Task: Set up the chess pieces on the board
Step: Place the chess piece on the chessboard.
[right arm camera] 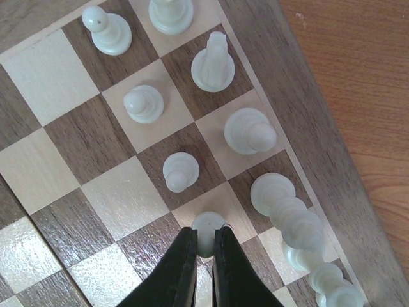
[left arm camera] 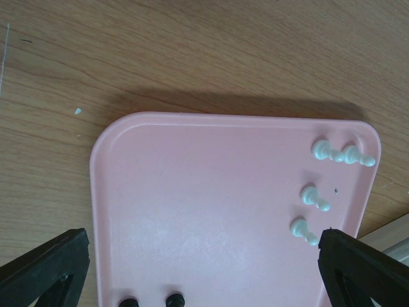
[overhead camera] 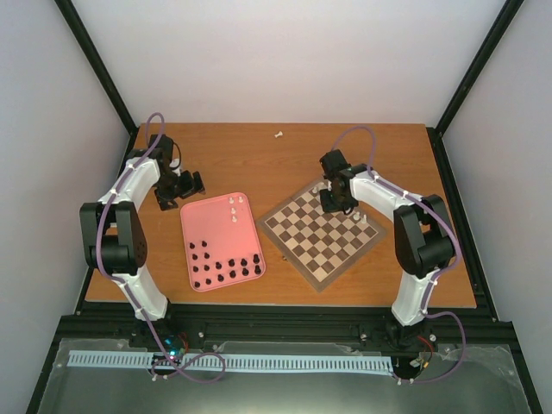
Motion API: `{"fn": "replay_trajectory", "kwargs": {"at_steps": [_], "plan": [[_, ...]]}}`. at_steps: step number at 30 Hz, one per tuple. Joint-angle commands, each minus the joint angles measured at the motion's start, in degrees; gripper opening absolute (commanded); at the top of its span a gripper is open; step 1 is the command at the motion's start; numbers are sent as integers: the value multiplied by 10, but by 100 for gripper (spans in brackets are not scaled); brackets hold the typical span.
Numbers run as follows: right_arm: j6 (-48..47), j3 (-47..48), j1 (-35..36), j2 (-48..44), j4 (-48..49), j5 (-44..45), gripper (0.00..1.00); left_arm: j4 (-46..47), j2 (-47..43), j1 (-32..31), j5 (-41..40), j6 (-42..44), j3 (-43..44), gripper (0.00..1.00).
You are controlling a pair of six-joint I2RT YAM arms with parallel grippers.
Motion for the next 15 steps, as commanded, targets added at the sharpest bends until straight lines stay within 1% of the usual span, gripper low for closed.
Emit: {"fn": "replay_trajectory", "kwargs": {"at_steps": [1, 15], "plan": [[-8, -3, -5, 10, 9, 11, 7, 0, 5, -3, -1, 5, 15, 100], [-10, -3, -7, 25, 7, 24, 11, -1, 12, -3, 0, 6, 19, 100]]}}
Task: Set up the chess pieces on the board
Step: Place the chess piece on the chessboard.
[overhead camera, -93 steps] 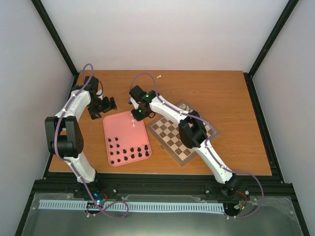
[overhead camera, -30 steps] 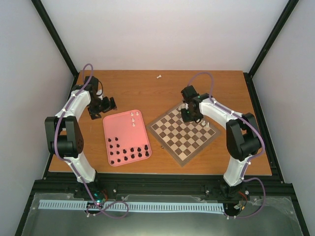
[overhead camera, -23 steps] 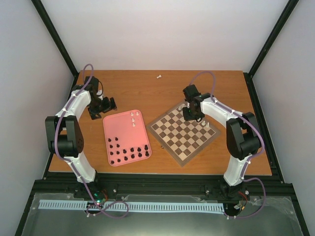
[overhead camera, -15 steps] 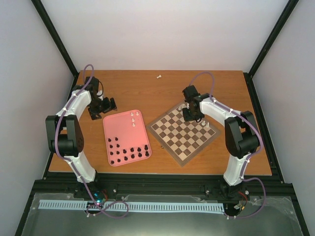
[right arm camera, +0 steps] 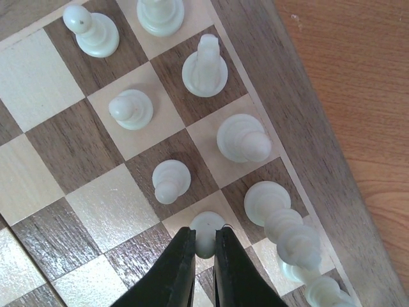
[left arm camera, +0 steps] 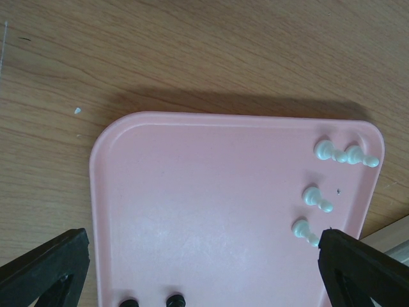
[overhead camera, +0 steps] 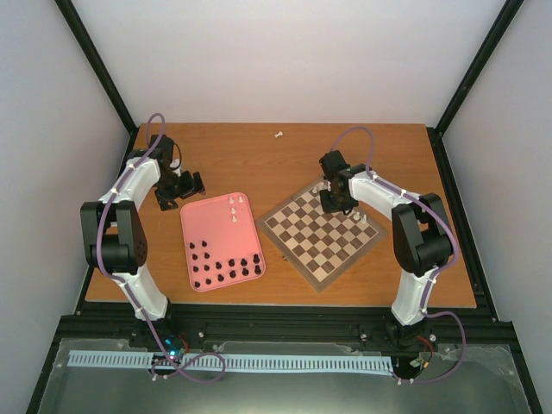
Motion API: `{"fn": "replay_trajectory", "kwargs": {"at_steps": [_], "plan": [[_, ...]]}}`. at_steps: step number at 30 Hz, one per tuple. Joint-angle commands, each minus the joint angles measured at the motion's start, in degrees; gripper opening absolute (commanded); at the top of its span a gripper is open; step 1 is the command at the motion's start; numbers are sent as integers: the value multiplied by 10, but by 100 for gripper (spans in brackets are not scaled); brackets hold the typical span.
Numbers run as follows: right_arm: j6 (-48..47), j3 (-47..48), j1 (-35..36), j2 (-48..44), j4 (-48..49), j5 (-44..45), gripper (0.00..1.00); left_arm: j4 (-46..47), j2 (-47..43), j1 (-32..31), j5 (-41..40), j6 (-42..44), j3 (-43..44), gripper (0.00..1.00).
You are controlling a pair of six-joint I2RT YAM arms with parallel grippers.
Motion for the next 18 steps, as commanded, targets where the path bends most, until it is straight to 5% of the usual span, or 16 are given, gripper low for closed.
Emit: {"fn": "replay_trajectory", "kwargs": {"at_steps": [1, 18], "plan": [[-3, -2, -6, 14, 0, 14, 11, -1, 8, -3, -1, 6, 19, 100], [0, 1, -4, -54, -36, -28, 31, -2, 8, -3, -1, 6, 19, 100]]}}
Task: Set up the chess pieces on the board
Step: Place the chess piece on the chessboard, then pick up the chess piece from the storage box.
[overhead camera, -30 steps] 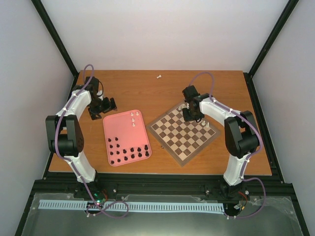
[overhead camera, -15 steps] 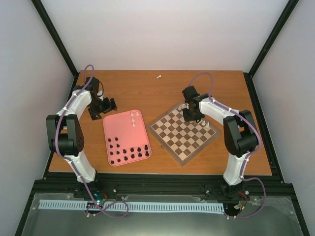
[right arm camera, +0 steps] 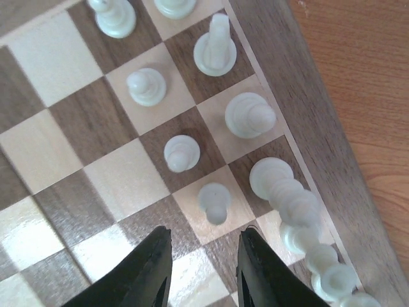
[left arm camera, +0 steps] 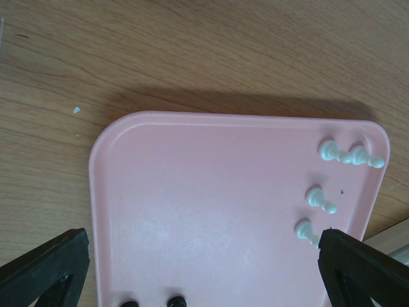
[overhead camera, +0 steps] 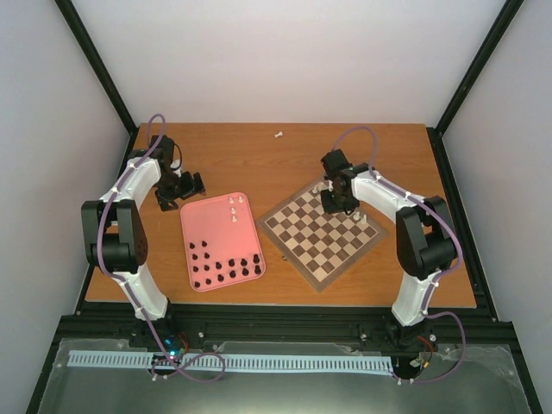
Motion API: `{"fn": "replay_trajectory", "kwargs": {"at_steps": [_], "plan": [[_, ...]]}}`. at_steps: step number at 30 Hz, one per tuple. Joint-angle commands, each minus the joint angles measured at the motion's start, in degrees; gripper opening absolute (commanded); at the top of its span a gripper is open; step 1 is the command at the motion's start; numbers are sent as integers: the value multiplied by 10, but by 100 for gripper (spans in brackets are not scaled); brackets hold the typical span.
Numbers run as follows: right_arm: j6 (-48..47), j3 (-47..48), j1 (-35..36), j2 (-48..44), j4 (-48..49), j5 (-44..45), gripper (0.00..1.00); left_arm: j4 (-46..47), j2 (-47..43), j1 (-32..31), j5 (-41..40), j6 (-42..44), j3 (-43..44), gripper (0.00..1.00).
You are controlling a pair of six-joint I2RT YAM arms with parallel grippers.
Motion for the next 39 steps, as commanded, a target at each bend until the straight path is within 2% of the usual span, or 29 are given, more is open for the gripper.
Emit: {"fn": "replay_trajectory", "kwargs": {"at_steps": [1, 5, 8, 11, 19, 31, 39], "plan": [[5, 2, -3, -49, -19, -19, 32, -2, 1, -3, -1, 6, 18, 100], [7, 8, 10, -88, -38, -32, 40, -1, 1, -3, 0, 6, 19, 100], [5, 25, 31, -98, -57, -40, 52, -1, 4, -3, -2, 3, 24, 100], [4, 60, 52, -86, -70, -52, 56, -3, 11, -3, -2, -1, 38, 100], [-21, 218, 118, 21, -82, -75, 57, -14, 44, -4, -3, -13, 105, 100], [-87, 525, 221, 280, -138, -151, 57, -7, 80, -5, 2, -20, 114, 100], [-90, 547, 247, 342, -134, -224, 57, -9, 76, -5, 6, -19, 107, 100]]}}
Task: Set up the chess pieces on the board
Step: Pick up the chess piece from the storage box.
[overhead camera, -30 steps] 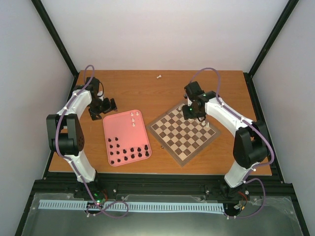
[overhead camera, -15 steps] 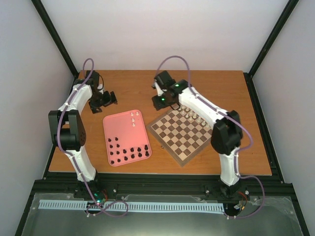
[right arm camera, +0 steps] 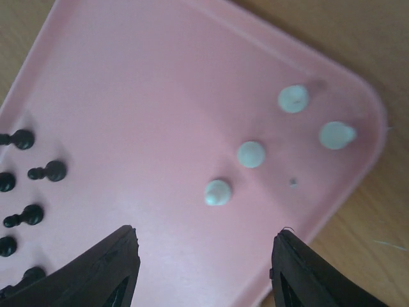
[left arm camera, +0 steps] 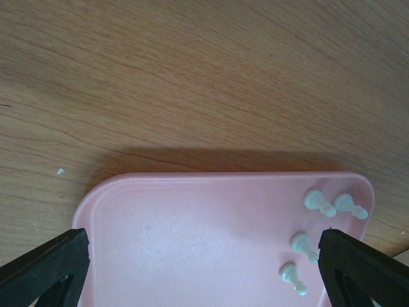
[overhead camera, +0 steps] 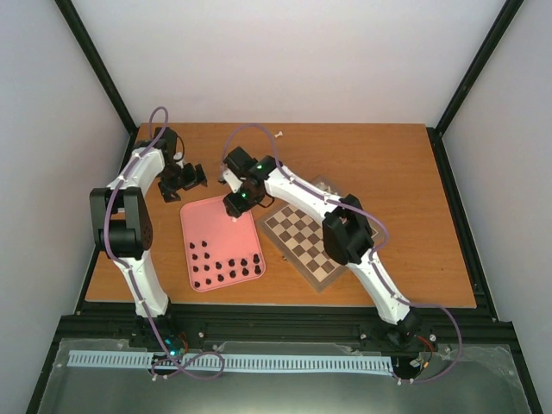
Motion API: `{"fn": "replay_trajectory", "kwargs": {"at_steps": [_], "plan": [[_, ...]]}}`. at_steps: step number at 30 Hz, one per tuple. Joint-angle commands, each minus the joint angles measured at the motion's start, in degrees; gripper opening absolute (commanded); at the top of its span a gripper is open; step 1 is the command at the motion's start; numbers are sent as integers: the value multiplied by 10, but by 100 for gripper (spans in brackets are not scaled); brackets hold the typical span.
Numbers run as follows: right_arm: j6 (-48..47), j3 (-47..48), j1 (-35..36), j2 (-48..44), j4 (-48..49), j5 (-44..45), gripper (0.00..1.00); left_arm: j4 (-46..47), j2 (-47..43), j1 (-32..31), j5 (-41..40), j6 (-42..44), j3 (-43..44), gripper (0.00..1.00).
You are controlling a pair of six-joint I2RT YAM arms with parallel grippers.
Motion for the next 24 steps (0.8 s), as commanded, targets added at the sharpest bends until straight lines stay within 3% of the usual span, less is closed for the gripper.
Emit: {"fn": "replay_trajectory", "kwargs": {"at_steps": [1, 24], "plan": [[-11, 18, 10, 29, -13, -55, 57, -2, -7, -5, 10, -7, 15, 100], [10, 64, 10, 95, -2, -12, 41, 0, -33, -7, 21, -3, -19, 100]]}}
